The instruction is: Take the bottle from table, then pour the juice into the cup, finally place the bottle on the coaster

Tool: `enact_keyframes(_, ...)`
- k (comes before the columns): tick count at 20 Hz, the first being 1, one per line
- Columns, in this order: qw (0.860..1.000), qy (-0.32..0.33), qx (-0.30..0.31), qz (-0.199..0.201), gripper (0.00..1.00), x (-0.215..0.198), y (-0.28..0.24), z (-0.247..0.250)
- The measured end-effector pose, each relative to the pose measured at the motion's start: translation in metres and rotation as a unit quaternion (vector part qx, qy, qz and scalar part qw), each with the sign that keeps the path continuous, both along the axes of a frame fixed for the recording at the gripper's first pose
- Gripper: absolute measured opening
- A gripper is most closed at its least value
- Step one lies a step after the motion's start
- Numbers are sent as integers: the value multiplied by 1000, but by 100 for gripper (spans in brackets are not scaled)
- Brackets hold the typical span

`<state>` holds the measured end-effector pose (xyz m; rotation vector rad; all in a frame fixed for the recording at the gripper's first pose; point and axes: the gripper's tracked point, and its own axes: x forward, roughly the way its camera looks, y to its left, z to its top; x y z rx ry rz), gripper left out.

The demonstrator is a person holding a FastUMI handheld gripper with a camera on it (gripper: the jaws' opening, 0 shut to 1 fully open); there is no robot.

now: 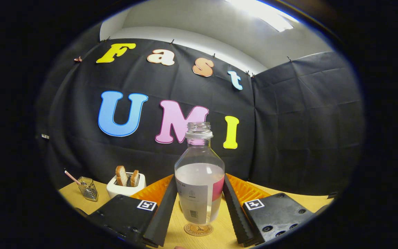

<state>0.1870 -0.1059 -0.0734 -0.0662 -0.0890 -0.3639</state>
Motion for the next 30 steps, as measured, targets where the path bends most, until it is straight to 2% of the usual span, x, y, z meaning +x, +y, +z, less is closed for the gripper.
enact_keyframes(9,999,29,9,-21,77,47,-31,-88)
enact_keyframes(13,999,27,-3,-22,76,57,-35,-106)
enact_keyframes(16,999,20,-8,-23,59,60,-37,-104)
enact_keyframes(21,999,15,10,-31,59,55,-35,-96)
enact_keyframes(23,999,19,26,-34,60,52,-37,-101)
enact_keyframes(26,997,25,57,-38,75,51,-39,-111)
enact_keyframes(30,996,36,78,-37,79,51,-38,-122)
